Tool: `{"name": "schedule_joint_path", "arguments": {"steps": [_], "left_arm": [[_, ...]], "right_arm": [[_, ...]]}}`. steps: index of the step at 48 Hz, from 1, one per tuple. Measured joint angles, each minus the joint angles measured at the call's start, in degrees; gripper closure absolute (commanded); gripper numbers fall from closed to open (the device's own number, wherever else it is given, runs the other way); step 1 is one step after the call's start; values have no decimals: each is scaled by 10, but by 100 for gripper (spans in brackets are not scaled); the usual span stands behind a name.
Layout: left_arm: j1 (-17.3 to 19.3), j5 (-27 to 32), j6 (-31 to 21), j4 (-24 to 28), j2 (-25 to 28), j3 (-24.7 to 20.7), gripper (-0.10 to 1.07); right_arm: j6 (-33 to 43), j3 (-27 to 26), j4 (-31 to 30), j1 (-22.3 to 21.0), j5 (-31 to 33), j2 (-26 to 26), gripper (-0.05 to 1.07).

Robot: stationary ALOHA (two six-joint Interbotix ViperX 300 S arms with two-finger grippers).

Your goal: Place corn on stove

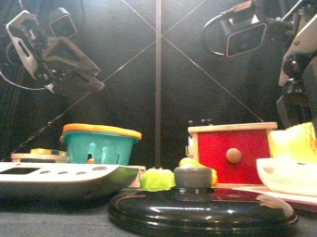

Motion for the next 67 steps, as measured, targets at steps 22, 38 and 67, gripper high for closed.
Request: {"name": "schedule_joint_path", "arguments": {"steps": [22,38,67], "left_arm": [[-1,18,-1,4,-115,67,20],[-18,39,-1,-27,-162,118,20],[-50,40,-1,-34,-163,120,20]], "right_arm": [[5,-93,-48,-98,-112,8,42],[5,-173,41,-175,-243,117,42],[4,-192,197,-229,-376,165,42]]}}
